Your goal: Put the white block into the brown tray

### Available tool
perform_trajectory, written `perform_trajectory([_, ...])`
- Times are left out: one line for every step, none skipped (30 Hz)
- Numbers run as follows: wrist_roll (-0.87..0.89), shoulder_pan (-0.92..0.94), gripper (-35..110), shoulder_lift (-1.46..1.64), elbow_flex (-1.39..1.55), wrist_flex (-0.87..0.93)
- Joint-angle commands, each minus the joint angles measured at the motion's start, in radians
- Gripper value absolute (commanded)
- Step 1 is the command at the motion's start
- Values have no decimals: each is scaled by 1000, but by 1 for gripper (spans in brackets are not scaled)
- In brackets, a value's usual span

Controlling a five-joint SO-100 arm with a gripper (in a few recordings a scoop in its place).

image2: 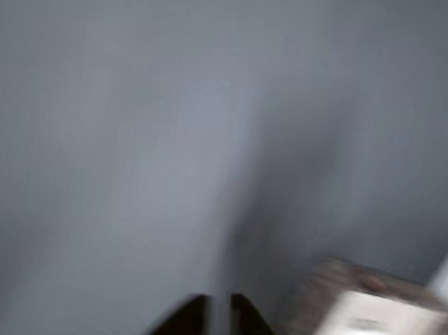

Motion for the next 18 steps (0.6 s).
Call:
perform_trajectory([170, -112, 0, 153, 98, 8])
perform_trajectory([209, -144, 0, 187, 149, 0])
perform_trajectory([247, -172, 0, 224, 202, -15])
perform_trajectory([282, -201, 0, 262, 259, -38])
perform_trajectory([308, -230, 0, 302, 313, -64])
perform_trajectory([345, -259, 0, 347, 370, -97])
perform_trajectory([391, -288, 0, 394, 425, -129])
perform_trajectory([446, -318, 0, 445, 480, -158])
perform_trajectory([494, -345, 0, 495, 535, -187])
perform_trajectory([534, -373, 0, 541, 591, -212])
perform_trajectory([569, -400, 0, 584, 635, -225])
perform_trajectory([594, -423, 0, 620, 670, -227])
perform_trajectory([614, -446, 0, 652, 699, -227])
perform_trajectory([629, -469, 0, 683, 724, -227])
perform_trajectory([632, -491, 0, 709, 742, -227])
perform_trajectory([634, -511, 0, 733, 761, -227])
perform_trajectory([646, -529, 0, 762, 785, -230])
perform_trajectory([667, -546, 0, 798, 815, -230])
